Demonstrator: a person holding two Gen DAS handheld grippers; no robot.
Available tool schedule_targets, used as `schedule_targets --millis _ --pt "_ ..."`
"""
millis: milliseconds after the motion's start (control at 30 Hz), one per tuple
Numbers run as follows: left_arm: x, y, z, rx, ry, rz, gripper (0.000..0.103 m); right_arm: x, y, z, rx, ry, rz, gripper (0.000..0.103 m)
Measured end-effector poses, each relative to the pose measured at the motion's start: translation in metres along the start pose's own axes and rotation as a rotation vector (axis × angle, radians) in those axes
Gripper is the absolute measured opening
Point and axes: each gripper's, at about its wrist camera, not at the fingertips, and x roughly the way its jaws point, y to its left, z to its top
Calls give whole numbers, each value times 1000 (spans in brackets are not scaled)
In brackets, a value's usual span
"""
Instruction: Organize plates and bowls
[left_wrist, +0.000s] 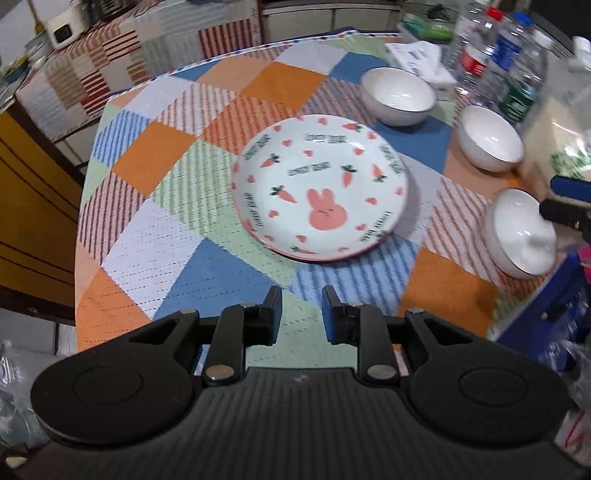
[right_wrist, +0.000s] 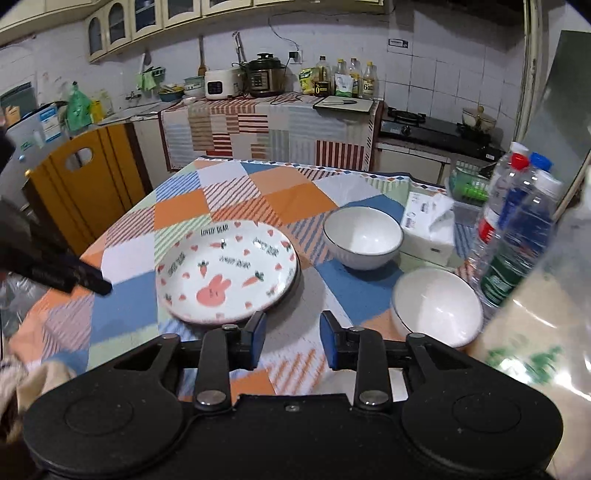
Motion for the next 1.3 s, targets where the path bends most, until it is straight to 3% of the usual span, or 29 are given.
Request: schedule_targets --millis 100,233,467,567,833,900,1033,1300 --pt "-4 -19 0 29 4 -17 25 -15 -9 -17 -21 12 3 47" --pt "2 -49 3 66 18 -46 41 -24 -21 -44 -69 32 15 64" --pt "28 -102 10 140 26 -108 50 -21 -38 -86 -108 72 31 76" --pt "40 -118 15 146 15 -145 51 -13 -45 -95 -82 100 5 92" --pt "78 -146 23 85 -4 -186 51 20 -70 -103 44 172 -9 93" --pt "88 -153 26 78 3 -197 50 32 -72 -103 47 208 -9 93" --pt "101 -165 31 111 -23 -122 51 52 -69 -106 35 246 2 93" --pt "106 -156 32 30 -30 -154 50 74 -61 -104 -14 244 -13 94"
